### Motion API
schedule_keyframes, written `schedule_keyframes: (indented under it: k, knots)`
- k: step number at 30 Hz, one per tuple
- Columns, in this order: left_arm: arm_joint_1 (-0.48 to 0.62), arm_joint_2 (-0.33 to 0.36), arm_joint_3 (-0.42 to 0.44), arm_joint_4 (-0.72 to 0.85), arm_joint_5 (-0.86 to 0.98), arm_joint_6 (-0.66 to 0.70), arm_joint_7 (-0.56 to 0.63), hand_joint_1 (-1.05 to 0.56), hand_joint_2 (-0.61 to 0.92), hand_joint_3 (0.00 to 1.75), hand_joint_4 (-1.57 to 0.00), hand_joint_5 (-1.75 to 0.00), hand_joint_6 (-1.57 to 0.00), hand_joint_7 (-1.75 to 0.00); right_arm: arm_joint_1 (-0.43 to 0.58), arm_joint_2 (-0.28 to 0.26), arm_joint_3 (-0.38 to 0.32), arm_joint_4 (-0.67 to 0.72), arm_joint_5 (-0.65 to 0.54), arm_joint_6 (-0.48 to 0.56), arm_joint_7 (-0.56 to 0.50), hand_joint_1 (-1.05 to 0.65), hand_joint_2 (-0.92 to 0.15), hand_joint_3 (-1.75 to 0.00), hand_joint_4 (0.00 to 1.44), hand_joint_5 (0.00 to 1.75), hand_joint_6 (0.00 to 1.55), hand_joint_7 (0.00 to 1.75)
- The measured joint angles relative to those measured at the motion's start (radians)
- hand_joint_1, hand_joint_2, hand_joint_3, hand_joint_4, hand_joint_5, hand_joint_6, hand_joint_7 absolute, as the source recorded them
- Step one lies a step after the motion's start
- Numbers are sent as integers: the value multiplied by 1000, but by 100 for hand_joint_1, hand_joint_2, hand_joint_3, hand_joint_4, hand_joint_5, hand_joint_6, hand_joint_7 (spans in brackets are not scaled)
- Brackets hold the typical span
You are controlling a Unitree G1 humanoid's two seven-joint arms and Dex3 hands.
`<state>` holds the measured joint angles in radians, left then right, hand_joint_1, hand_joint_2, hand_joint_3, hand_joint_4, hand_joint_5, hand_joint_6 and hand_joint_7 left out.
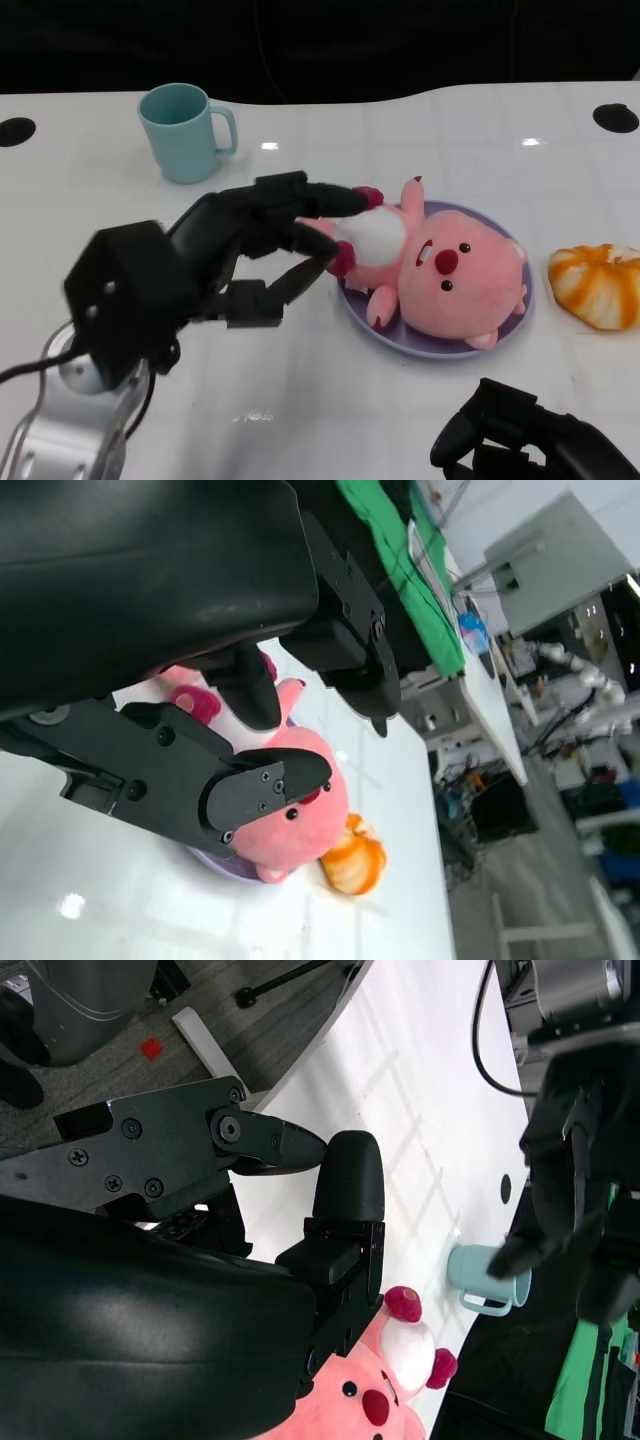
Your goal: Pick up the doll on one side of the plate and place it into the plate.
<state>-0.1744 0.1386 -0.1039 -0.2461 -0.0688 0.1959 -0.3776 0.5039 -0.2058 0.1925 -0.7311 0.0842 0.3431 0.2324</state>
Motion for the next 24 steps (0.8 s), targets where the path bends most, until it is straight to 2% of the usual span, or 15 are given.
schedule_keyframes:
  k: [2, 3, 7, 9, 12, 16, 24]
  knots:
    - [54, -24, 16, -46, -25, 46, 34, -7, 55, 98, -80, -116, -85, -97, -2, -1, 0, 0, -1, 0, 1, -29, -92, -51, 67, 175, 47, 169]
    - [79, -39, 24, -65, -34, 64, 54, -4, 52, 111, -84, -125, -86, -110, -3, -2, 0, 1, -1, 0, 1, -29, -92, -51, 67, 175, 47, 169]
    - [157, -93, 35, -139, -72, 153, 129, -2, 44, 141, -95, -154, -91, -136, -5, -4, 0, 1, -1, -1, 3, -30, -92, -51, 67, 175, 47, 168]
    - [188, -124, 40, -182, -99, 213, 171, -4, 40, 150, -96, -168, -91, -148, -4, -4, 0, 1, 0, 1, 3, -30, -92, -51, 67, 175, 48, 168]
    - [230, -150, 40, -241, -112, 281, 216, -4, 37, 156, -98, -174, -88, -161, -4, -4, 0, -1, 0, 1, 3, -30, -92, -51, 67, 175, 48, 168]
    - [283, -147, 32, -286, -112, 326, 232, -3, 35, 159, -97, -175, -86, -168, -6, -5, 0, -4, 0, 4, 3, -30, -92, -51, 67, 175, 48, 168]
    - [364, -103, 48, -328, -178, 398, 223, -5, 35, 154, -94, -175, -82, -171, -15, -5, -3, -4, 4, 10, 3, -27, -92, -52, 68, 175, 48, 168]
